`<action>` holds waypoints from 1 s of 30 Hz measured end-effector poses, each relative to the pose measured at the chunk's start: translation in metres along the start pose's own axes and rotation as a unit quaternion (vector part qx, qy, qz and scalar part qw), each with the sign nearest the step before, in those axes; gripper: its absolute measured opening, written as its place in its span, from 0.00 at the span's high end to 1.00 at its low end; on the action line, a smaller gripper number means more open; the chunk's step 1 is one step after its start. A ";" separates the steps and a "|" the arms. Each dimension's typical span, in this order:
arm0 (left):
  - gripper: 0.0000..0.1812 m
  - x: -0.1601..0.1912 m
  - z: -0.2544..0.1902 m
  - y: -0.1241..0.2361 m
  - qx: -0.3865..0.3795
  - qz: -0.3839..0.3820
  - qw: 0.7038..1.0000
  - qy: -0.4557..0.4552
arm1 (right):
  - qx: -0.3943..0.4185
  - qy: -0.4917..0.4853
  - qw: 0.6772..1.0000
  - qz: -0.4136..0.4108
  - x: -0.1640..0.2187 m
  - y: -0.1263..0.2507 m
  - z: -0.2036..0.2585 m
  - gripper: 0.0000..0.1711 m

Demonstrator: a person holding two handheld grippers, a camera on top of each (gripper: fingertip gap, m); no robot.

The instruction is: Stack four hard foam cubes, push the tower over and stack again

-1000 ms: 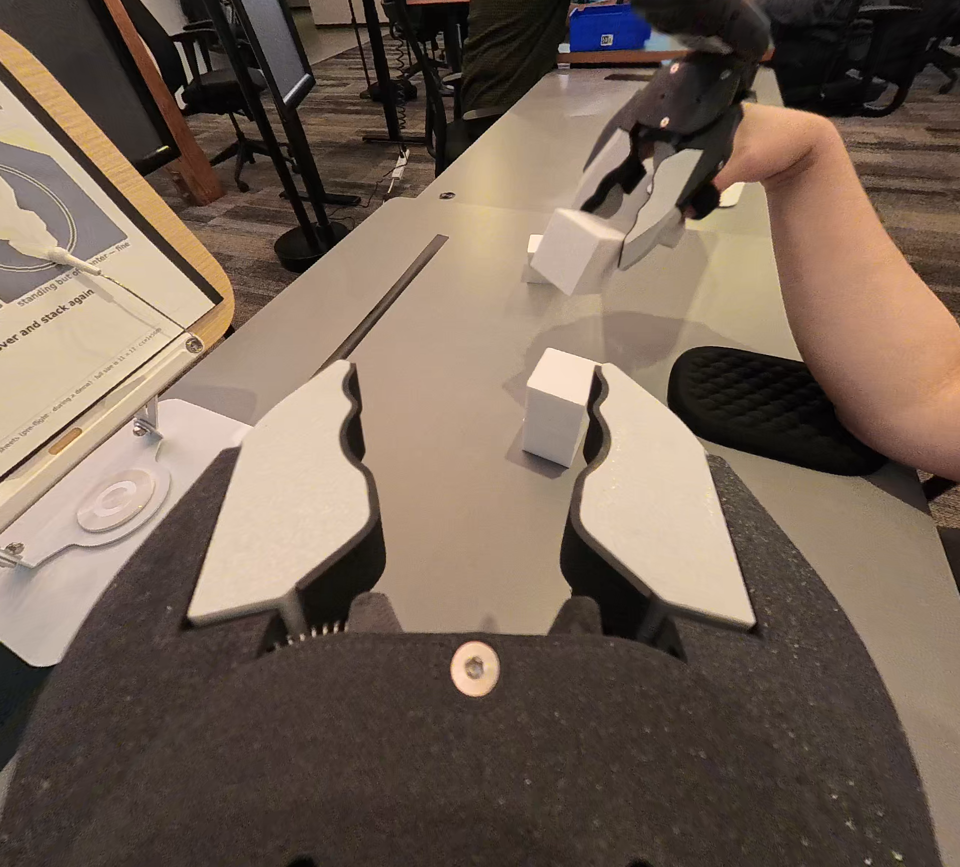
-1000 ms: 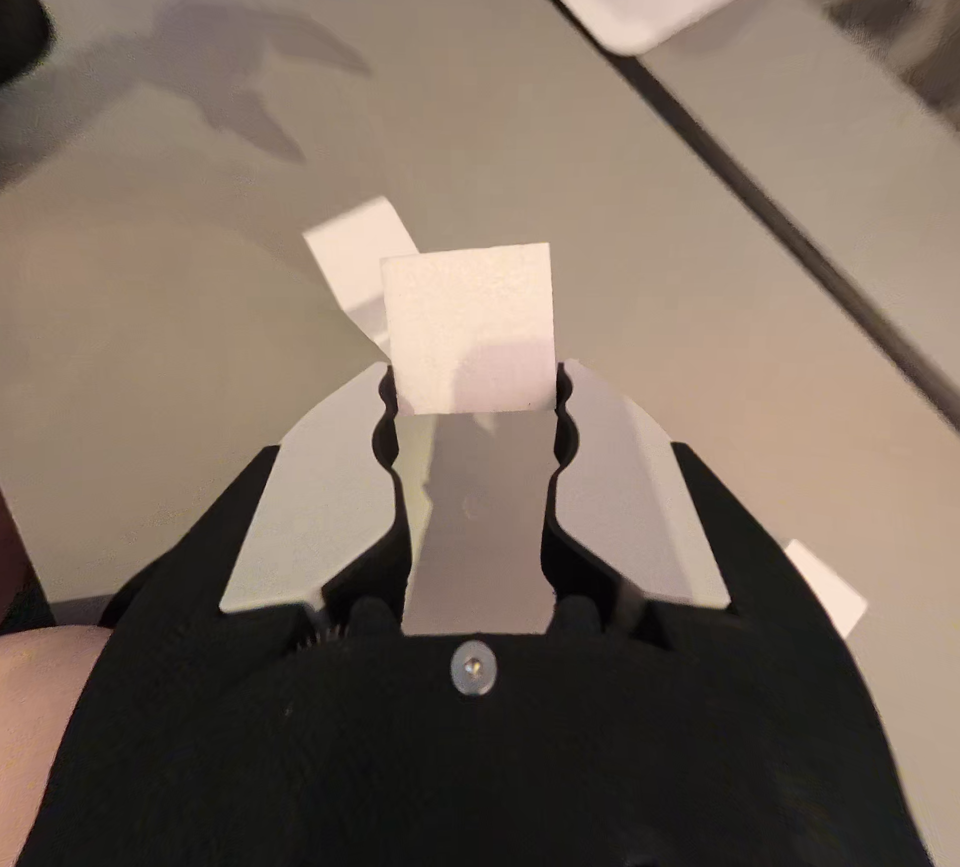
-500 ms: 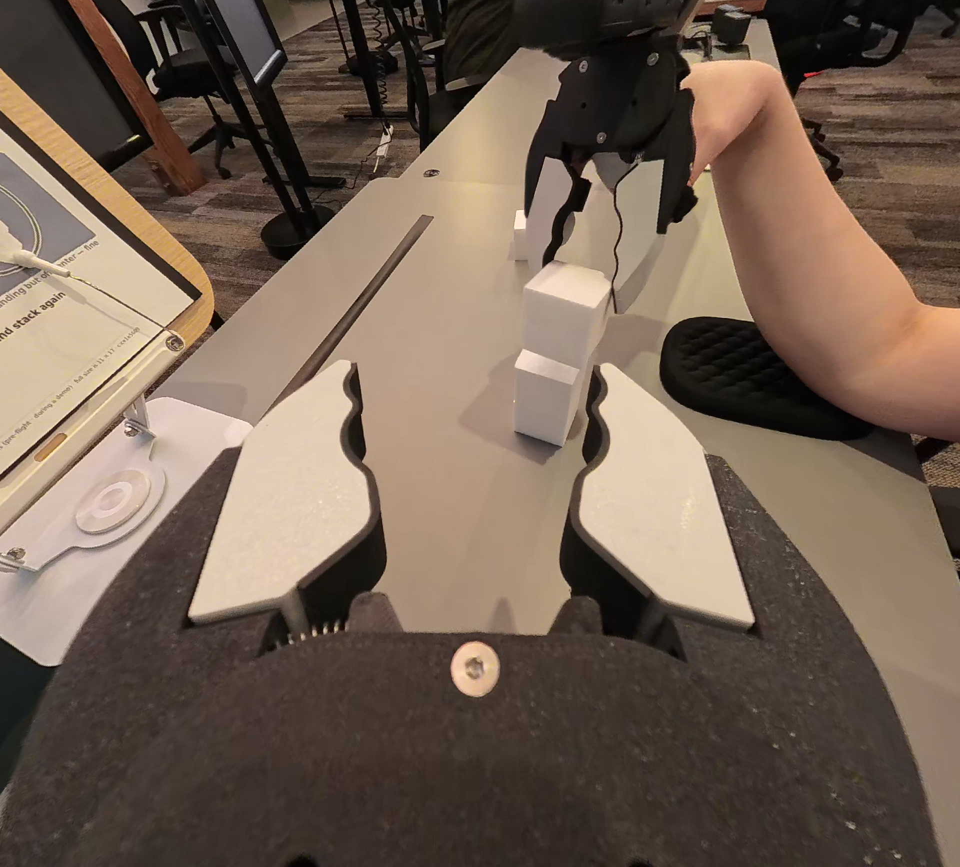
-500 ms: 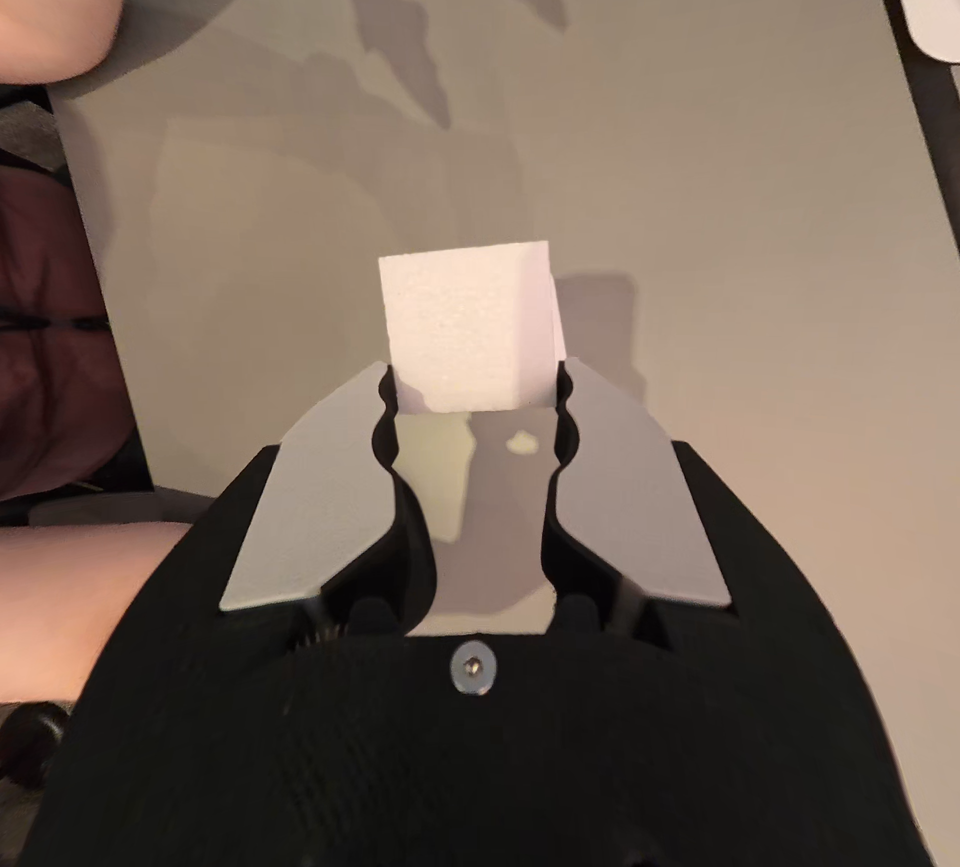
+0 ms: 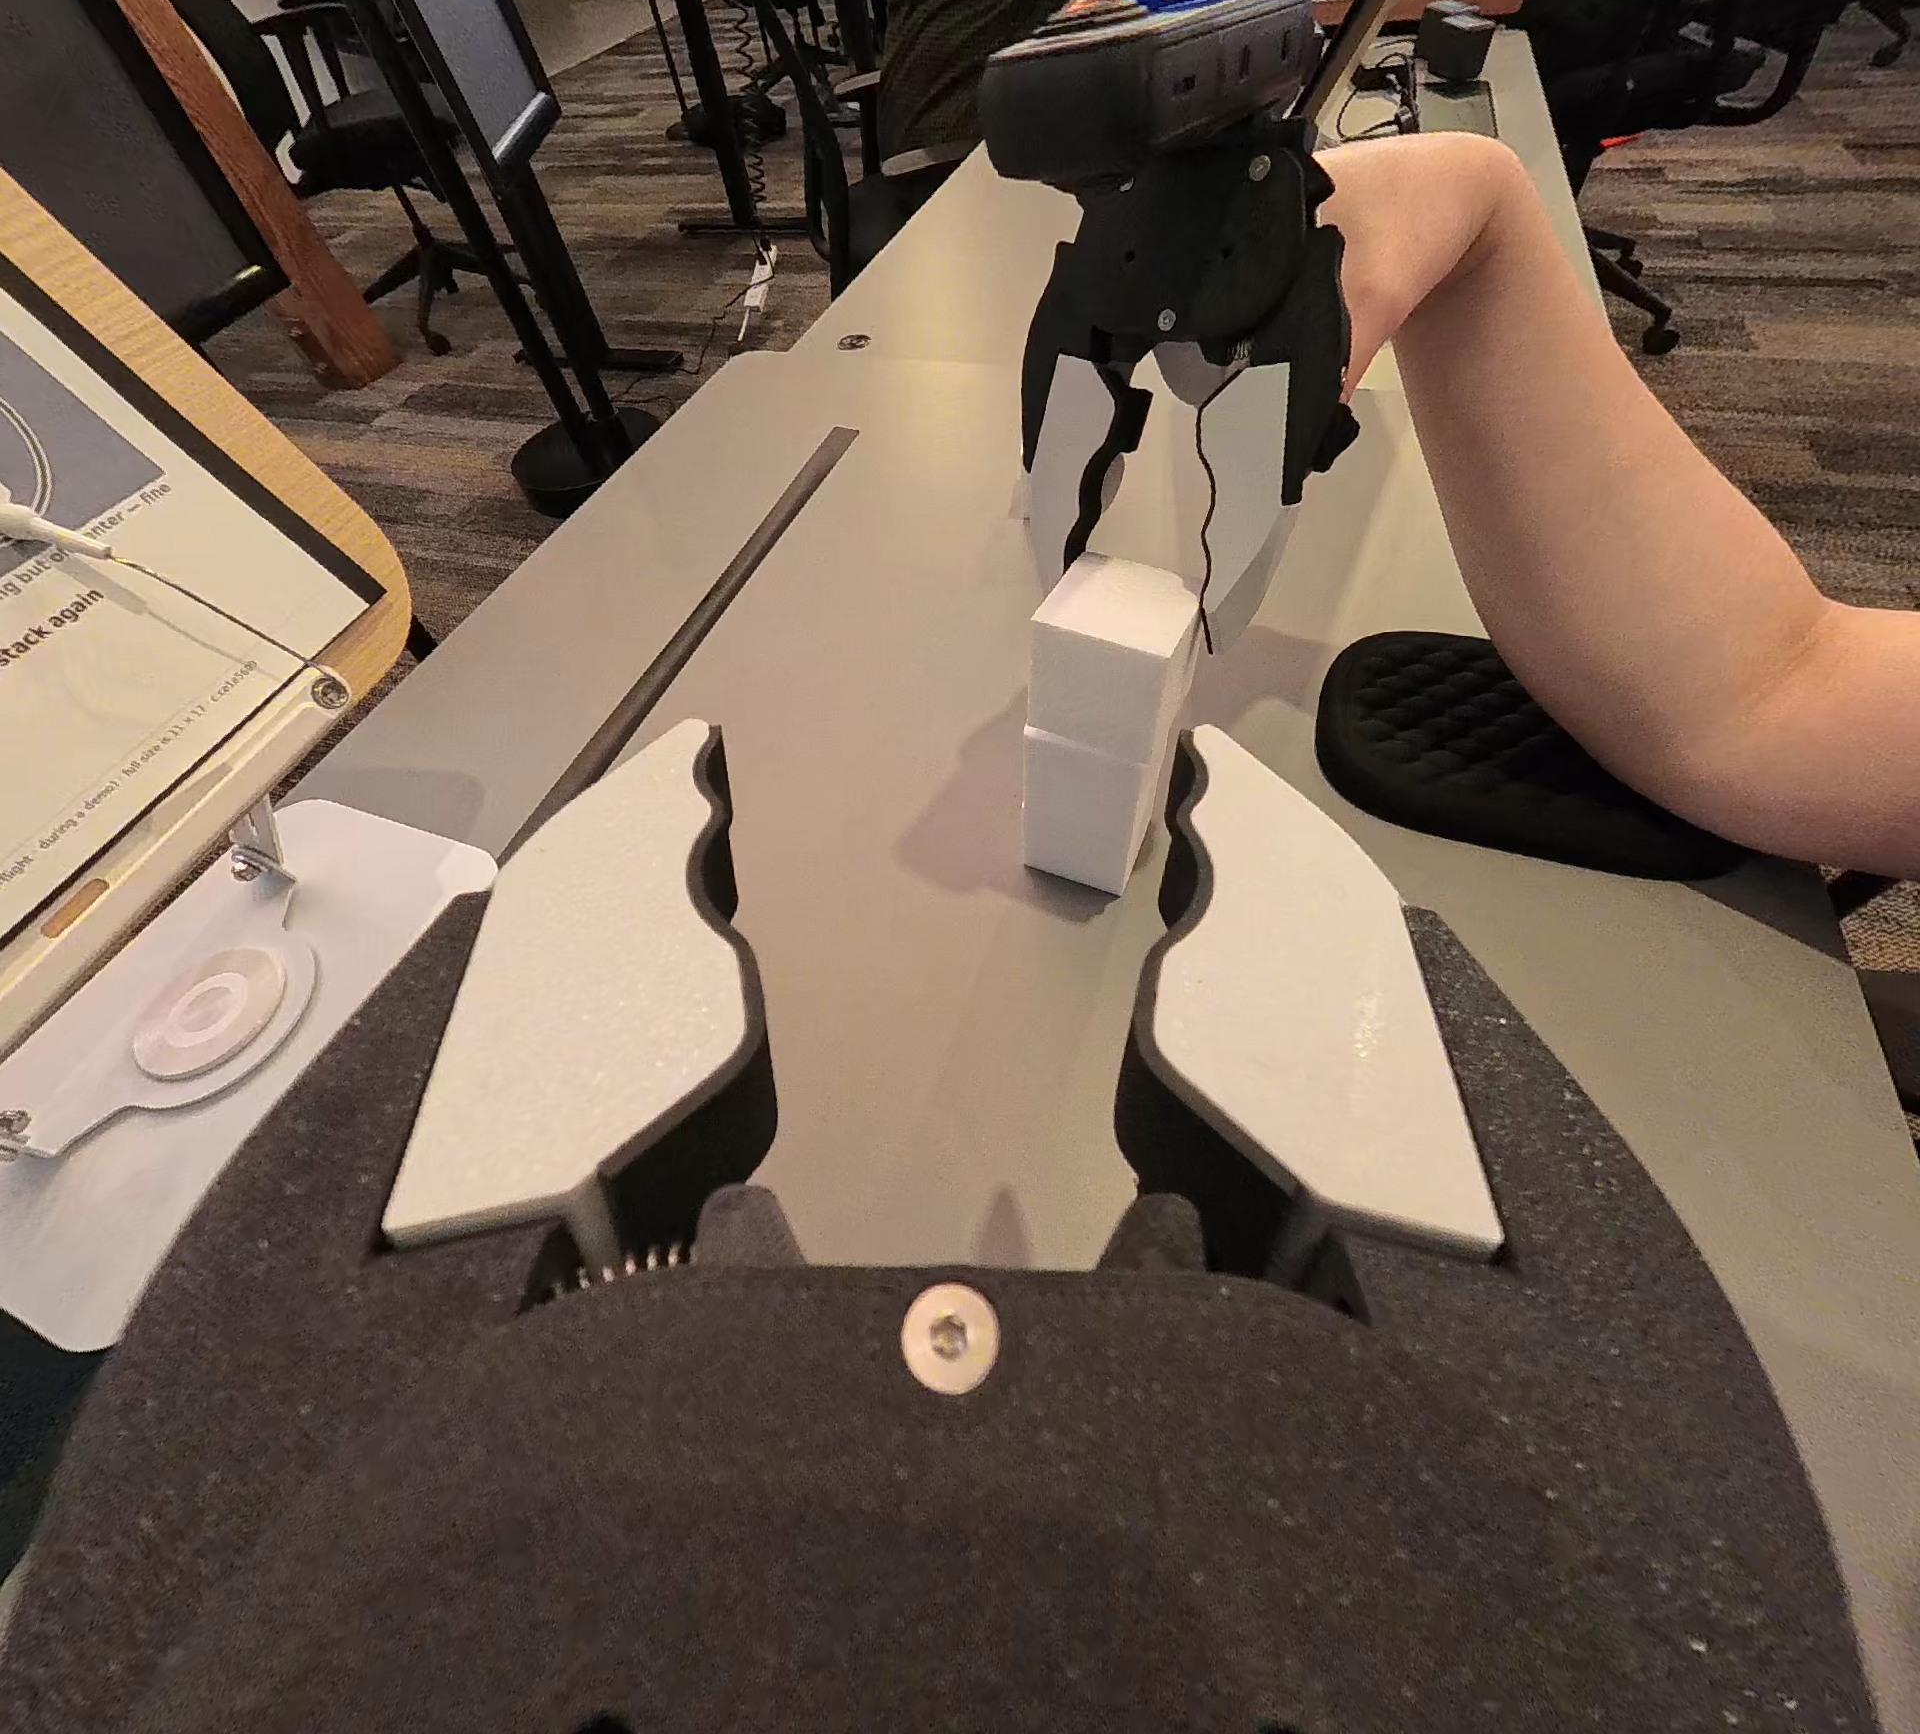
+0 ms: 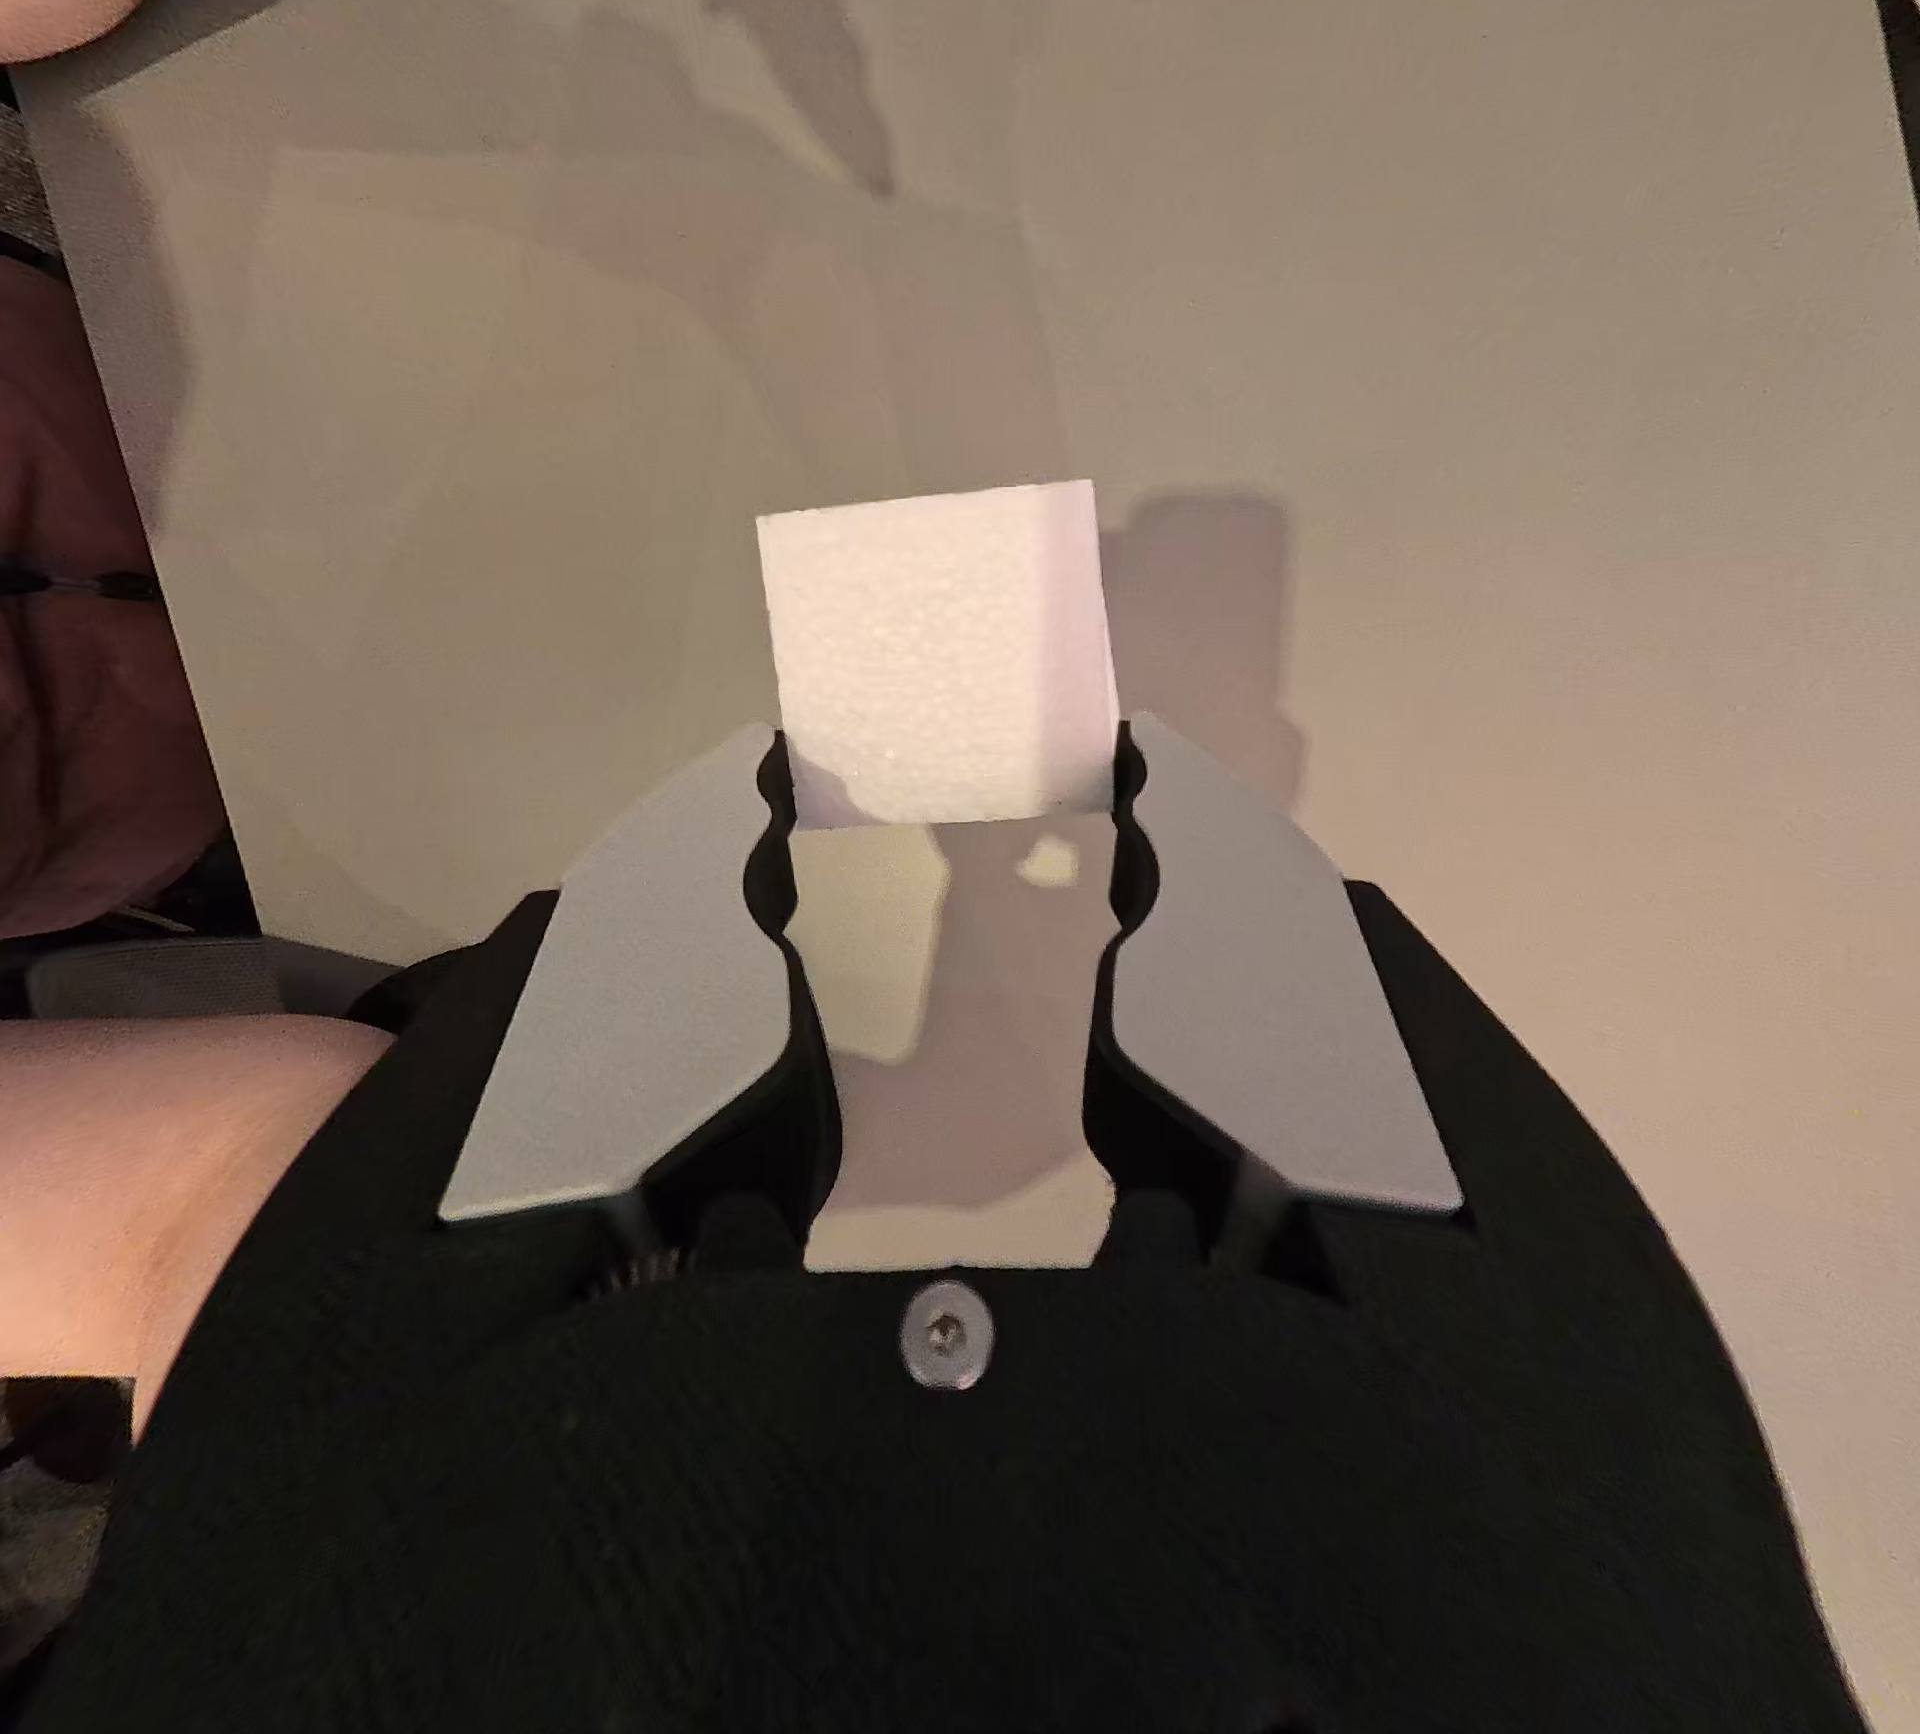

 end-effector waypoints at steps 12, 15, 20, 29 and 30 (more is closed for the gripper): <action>0.55 0.000 0.000 0.004 -0.001 -0.004 1.000 0.001 | 0.038 0.021 0.996 -0.083 0.005 0.026 0.004 0.54; 0.55 0.000 0.001 0.008 -0.003 -0.009 1.000 0.003 | 0.104 -0.040 0.978 -0.177 0.035 0.059 -0.017 0.53; 0.56 -0.003 0.002 0.014 0.001 -0.023 1.000 0.009 | 0.302 -0.371 0.845 -0.238 0.160 0.087 -0.124 0.59; 0.56 -0.004 -0.001 0.016 0.007 -0.026 1.000 0.004 | 0.283 -0.481 0.815 -0.156 0.233 0.021 -0.150 0.48; 0.56 -0.004 -0.001 0.017 0.009 -0.027 1.000 0.005 | 0.283 -0.482 0.816 -0.147 0.235 0.016 -0.151 0.48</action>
Point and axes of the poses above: each gripper's, where its closed fingertips meet, y back along the fingers, x out of its underside, z = x × y across the jaws, the point moved 3 cm from there along y, back along the fingers, and after that the axes turned 14 degrees about z, right-handed, at the moved point
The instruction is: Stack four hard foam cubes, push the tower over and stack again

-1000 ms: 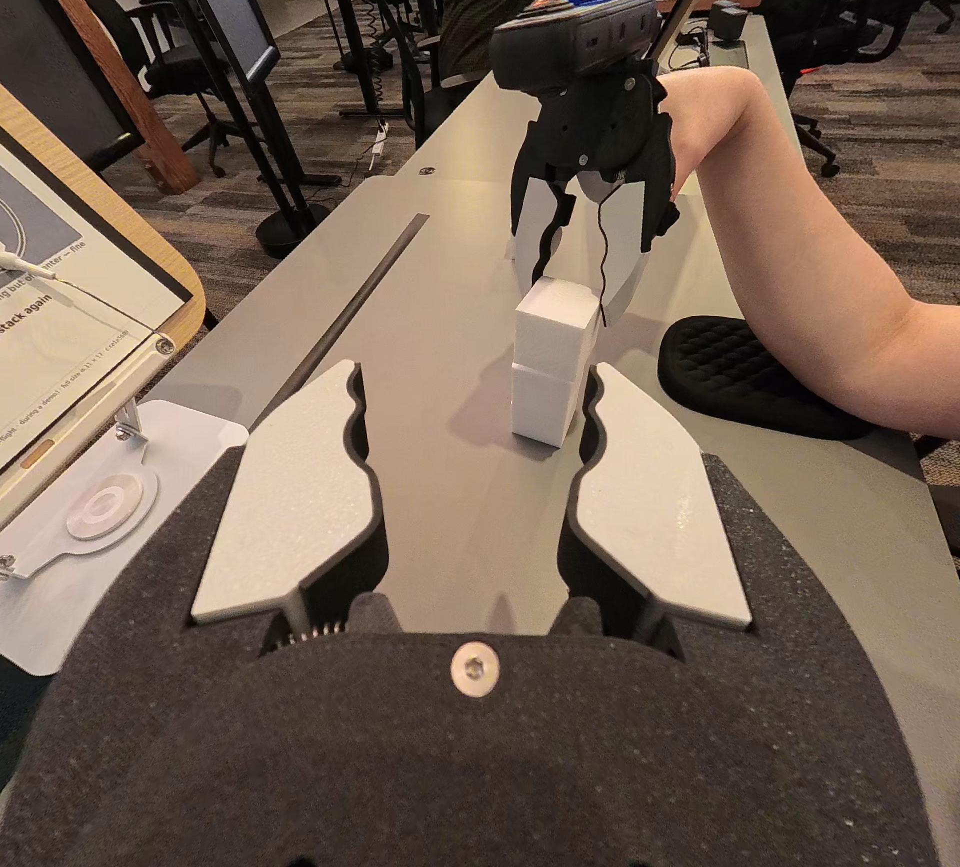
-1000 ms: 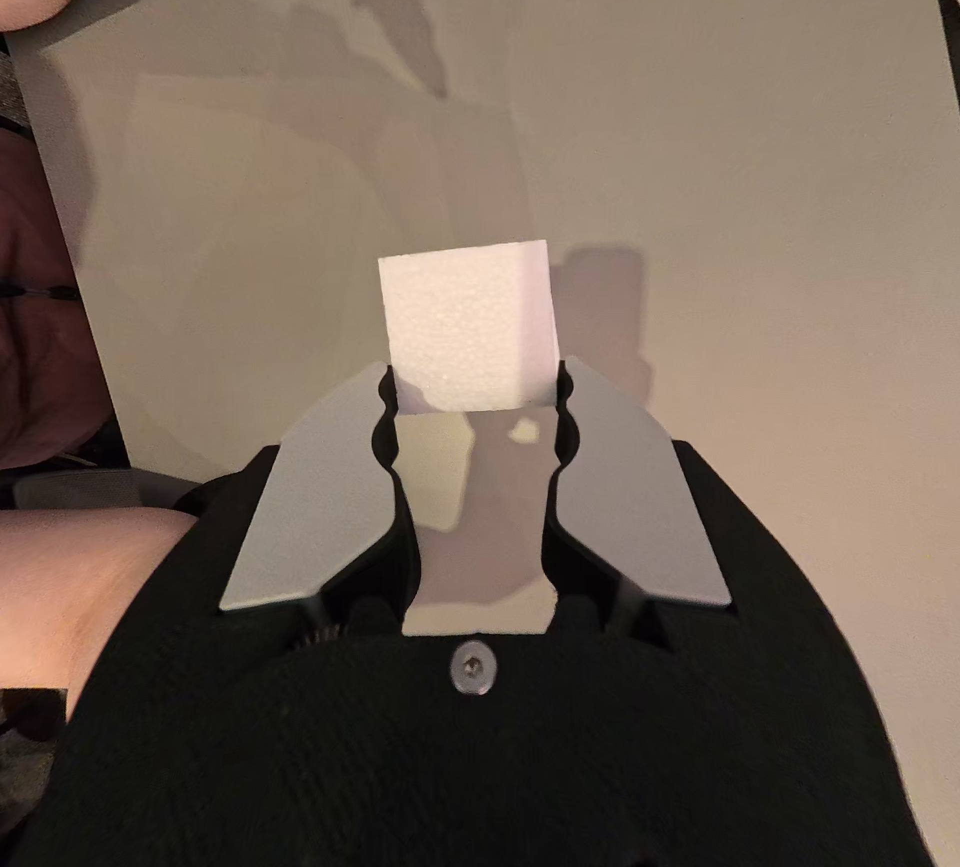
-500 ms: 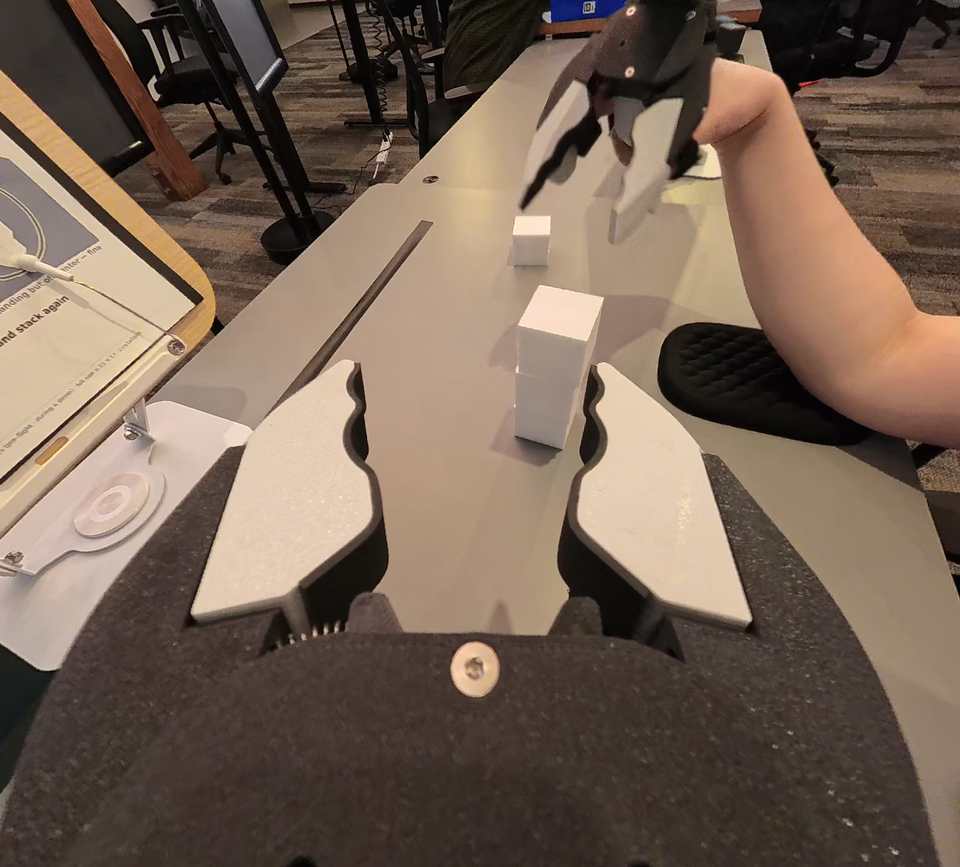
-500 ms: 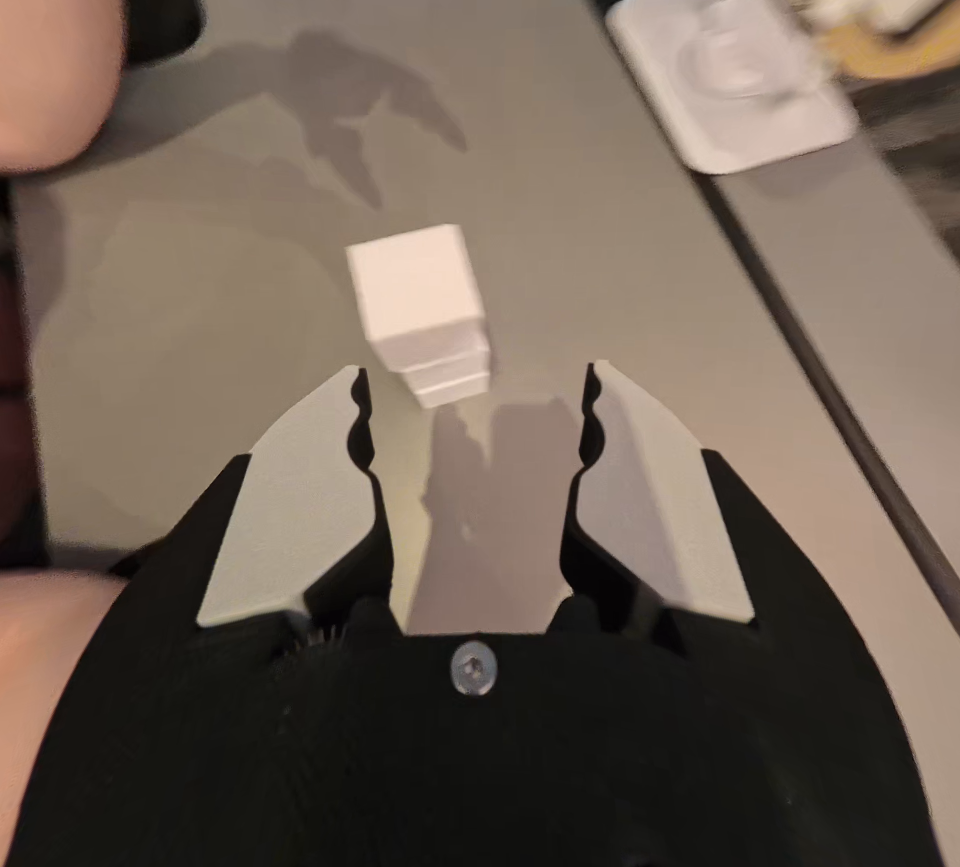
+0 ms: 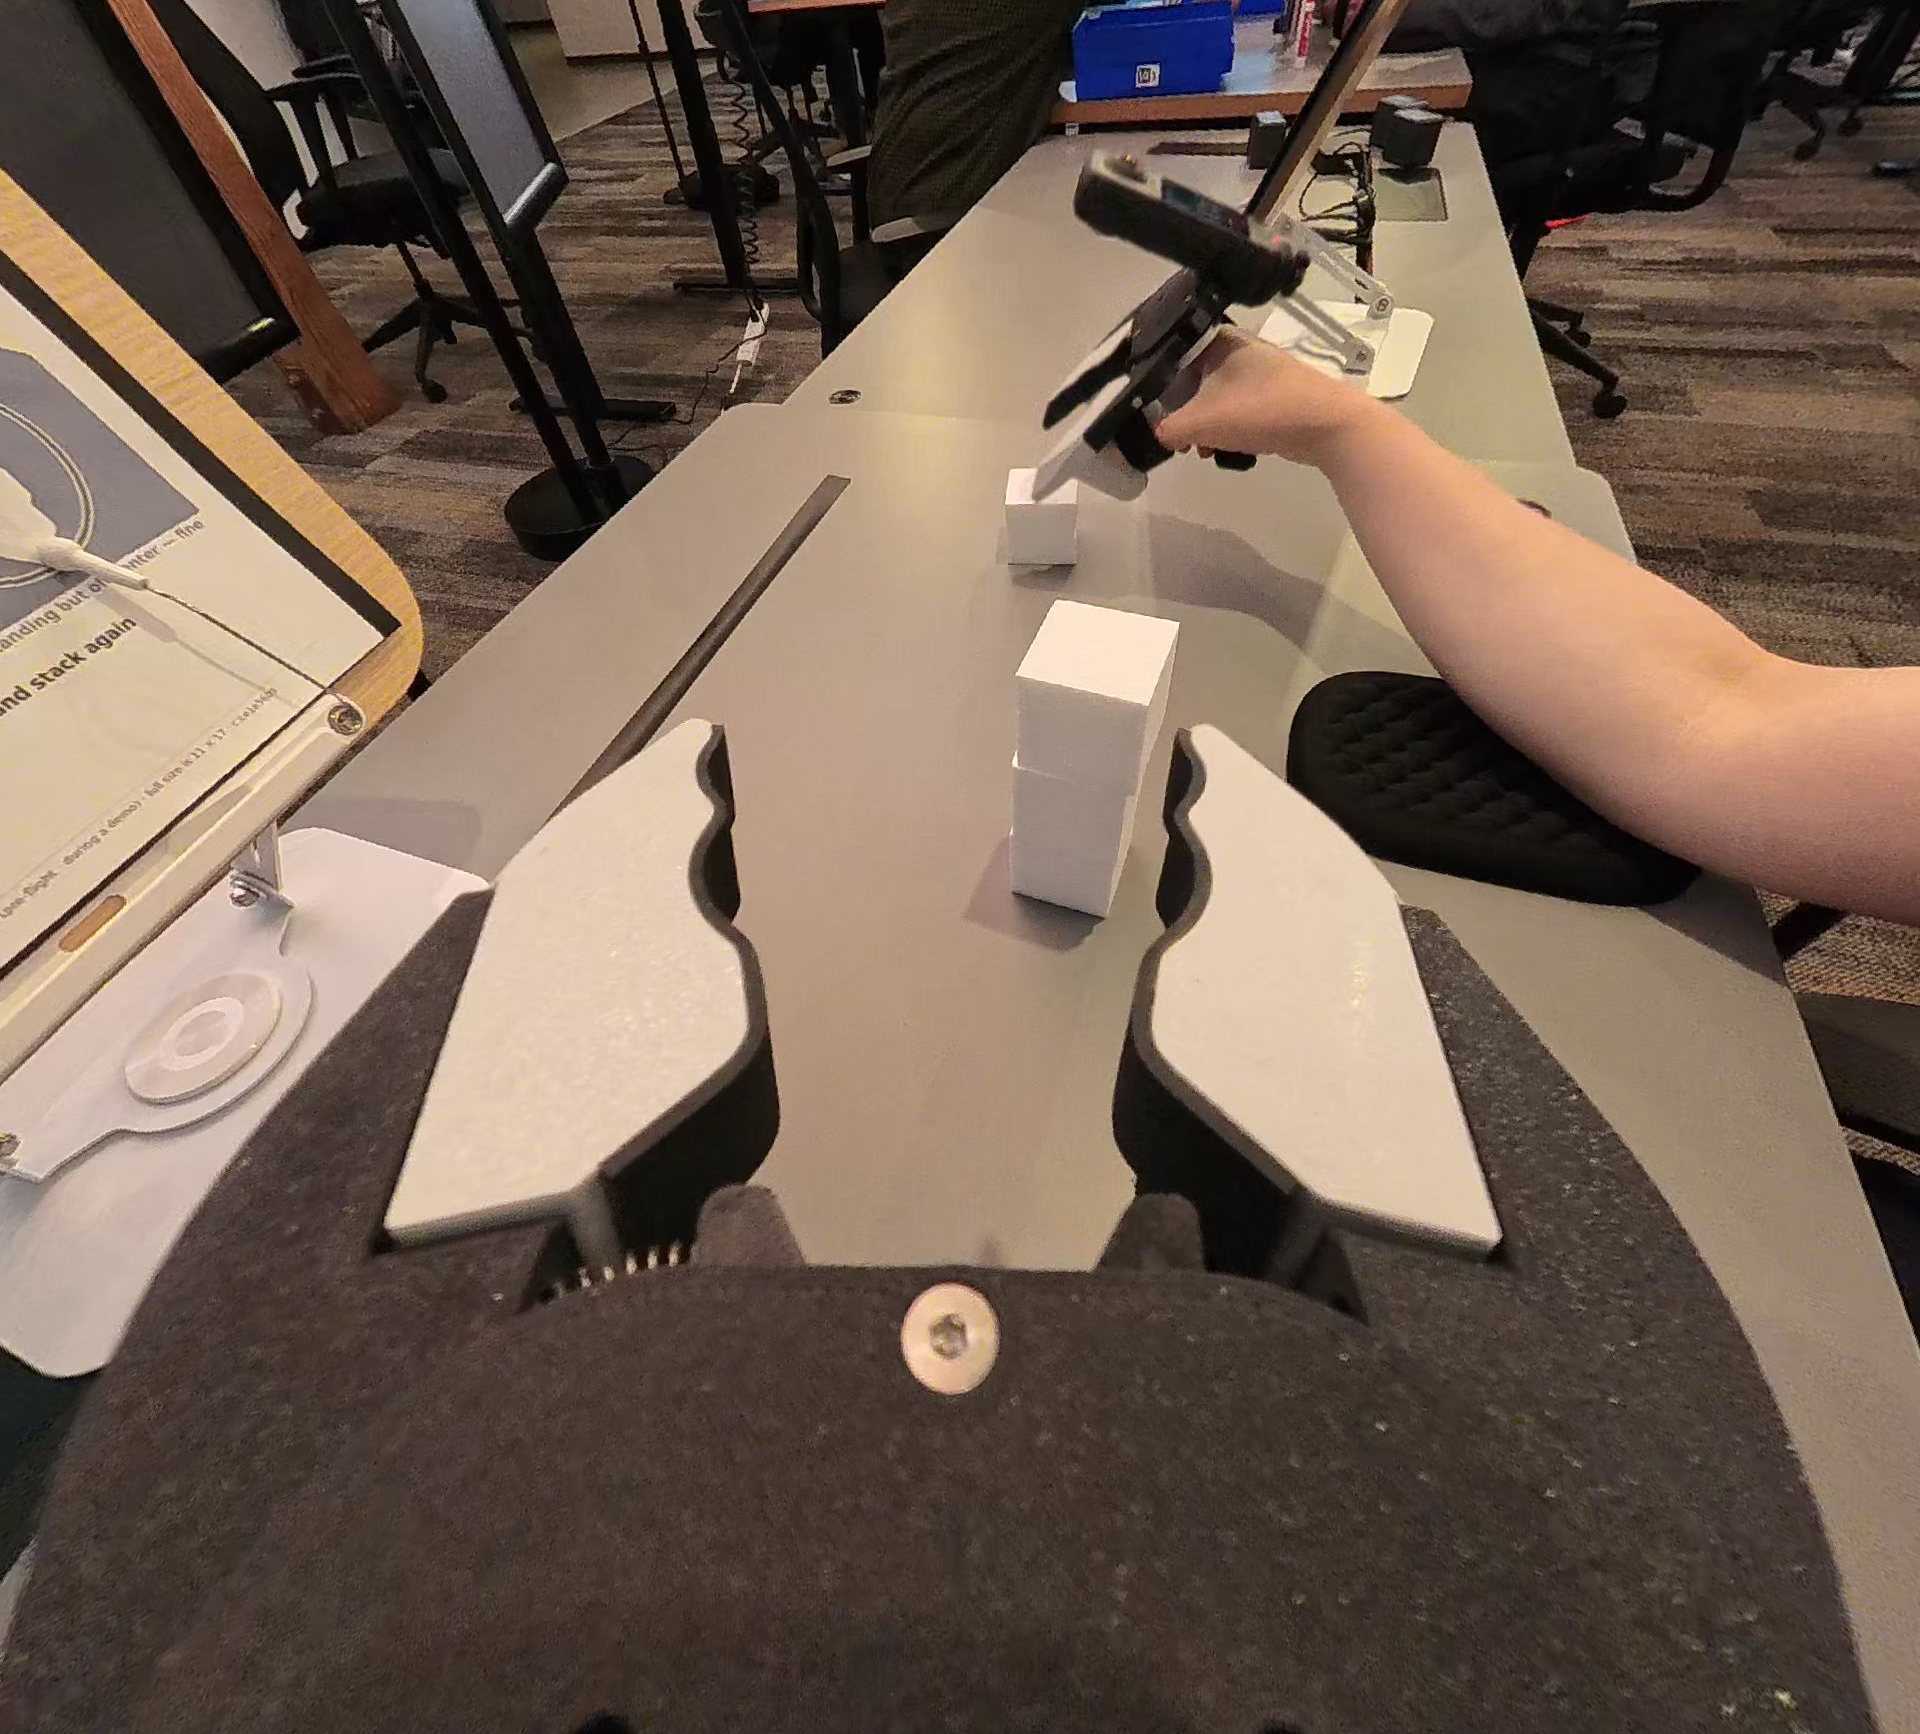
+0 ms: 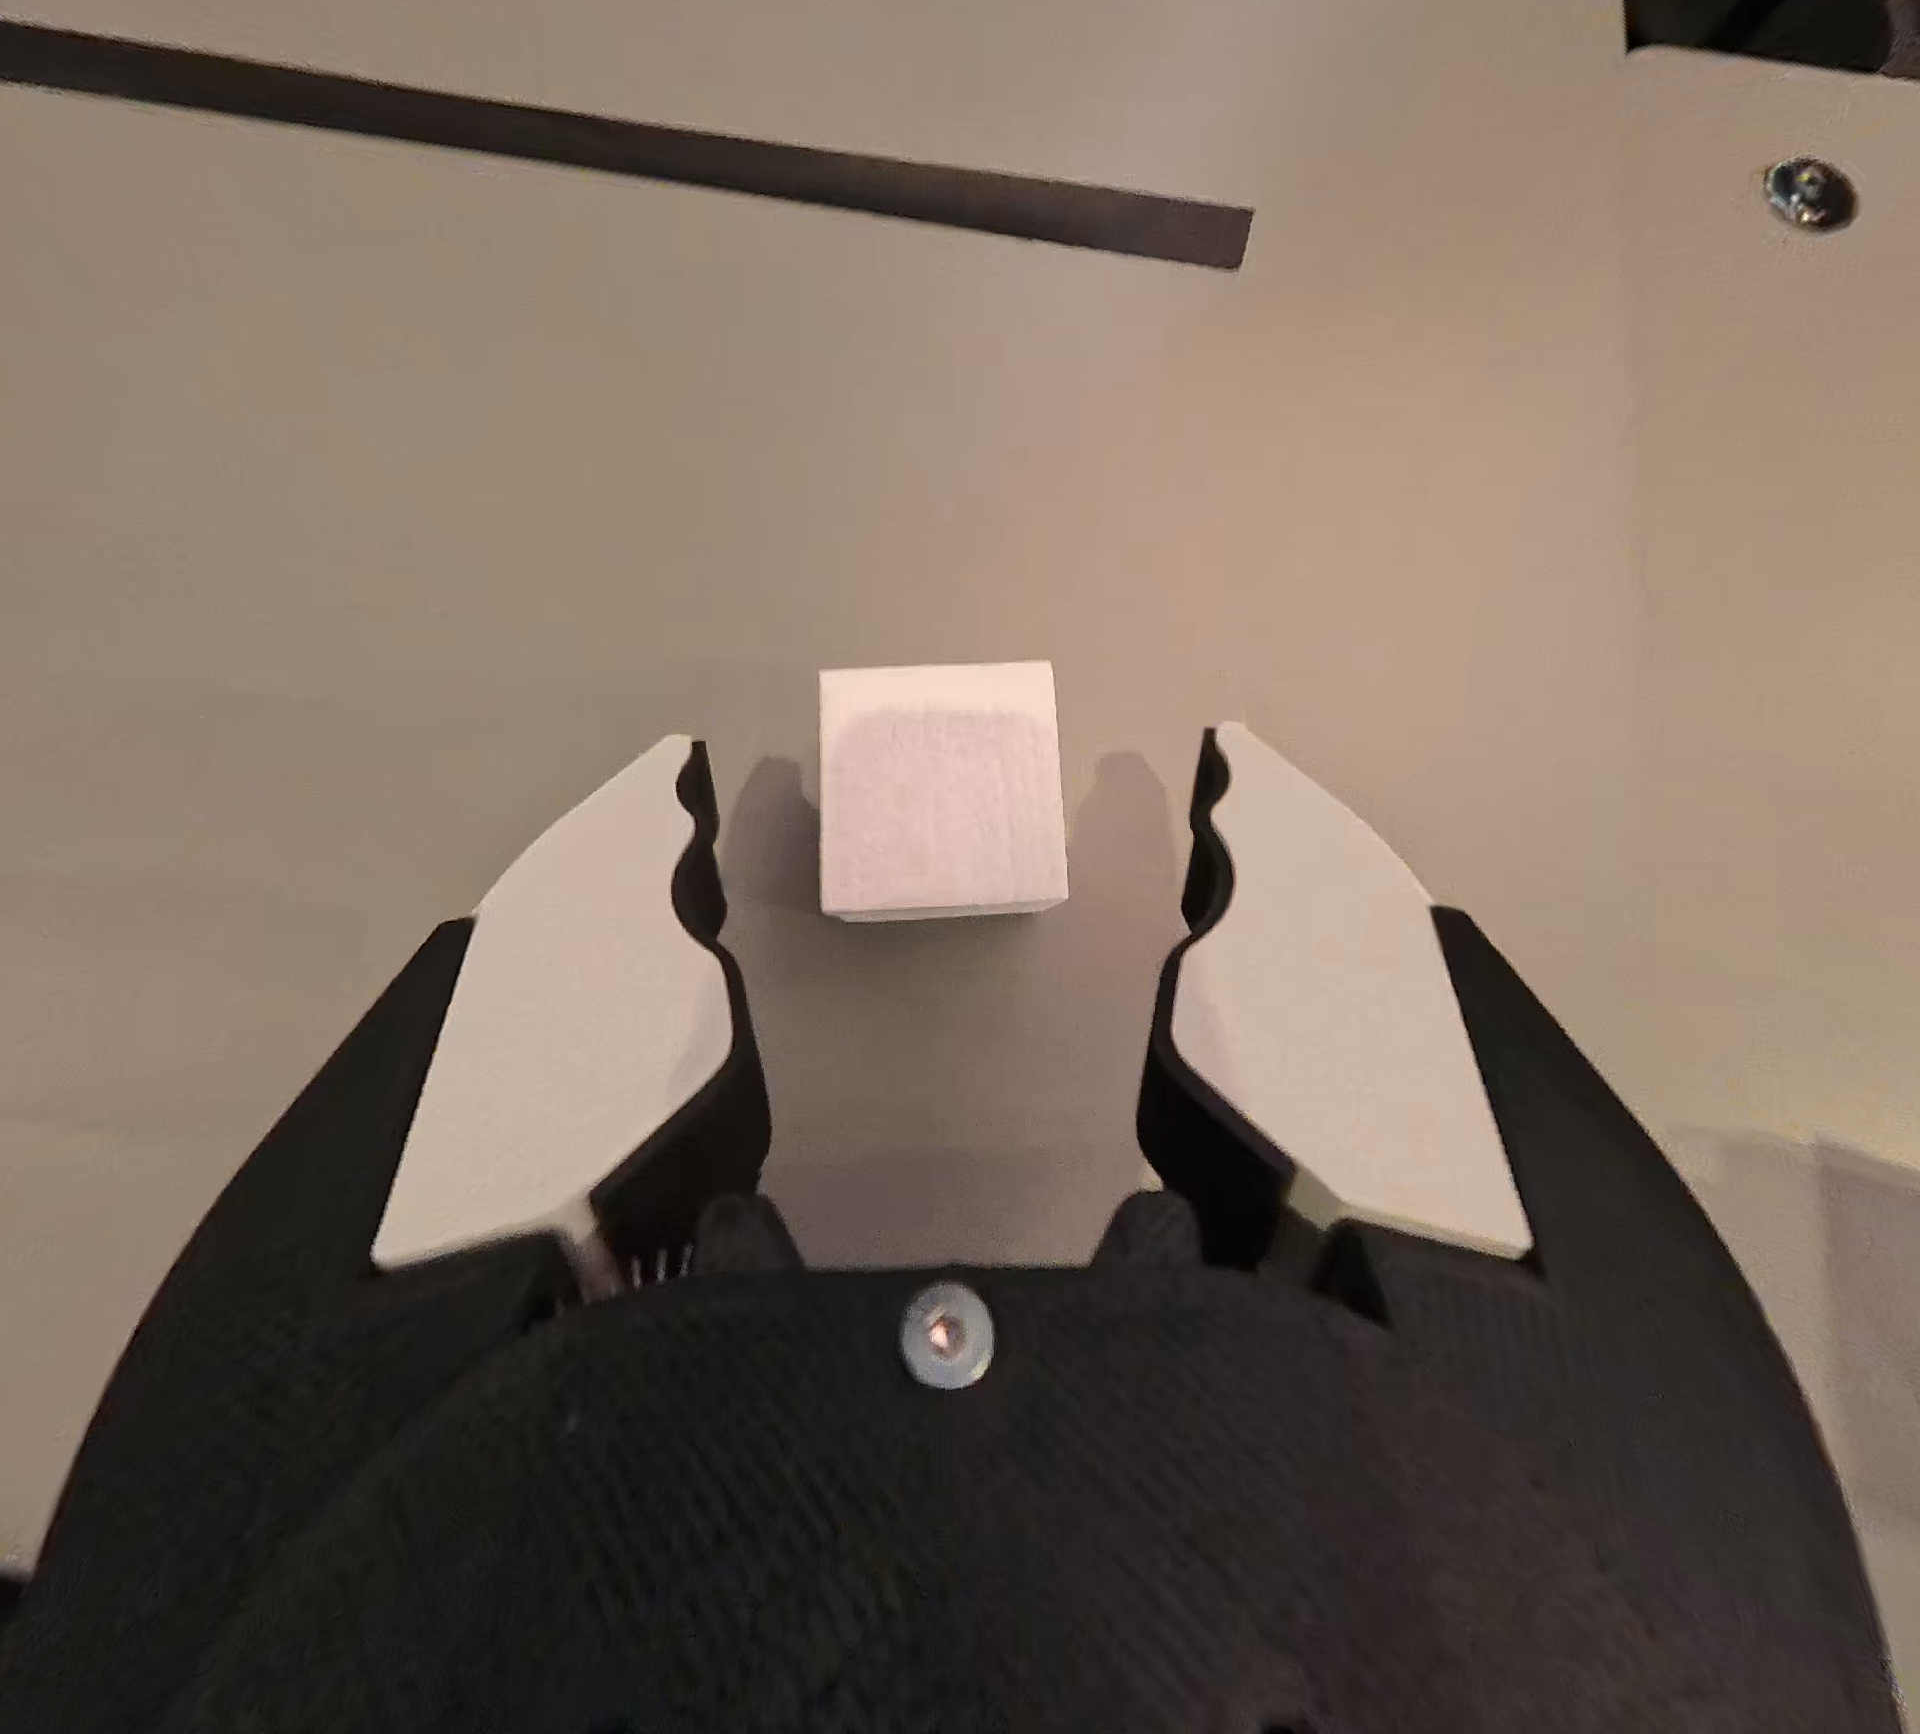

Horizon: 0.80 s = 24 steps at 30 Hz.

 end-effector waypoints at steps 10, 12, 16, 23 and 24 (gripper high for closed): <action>0.56 0.002 0.002 -0.002 0.006 0.002 1.000 0.008 | -0.003 0.001 0.998 0.057 0.020 -0.029 -0.001 0.54; 0.56 0.002 0.001 -0.003 0.005 0.003 1.000 0.006 | -0.002 -0.001 0.998 0.062 0.022 -0.029 -0.002 0.62; 0.56 0.002 0.001 -0.003 0.004 0.004 1.000 0.006 | -0.008 -0.009 0.998 0.061 0.023 -0.028 -0.002 0.66; 0.57 0.002 0.001 -0.002 0.001 0.005 1.000 0.006 | -0.017 -0.014 0.998 0.054 0.021 -0.024 -0.001 0.67; 0.57 0.002 0.002 -0.001 0.000 0.005 1.000 0.006 | -0.016 -0.013 0.998 0.054 0.020 -0.023 -0.001 0.66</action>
Point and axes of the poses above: each gripper's, where its closed fingertips meet, y back along the fingers, x out of its underside, z = x × y across the jaws, the point moved 3 cm from there along y, back along the fingers, and after that the axes turned 14 degrees about z, right-handed, at the moved point
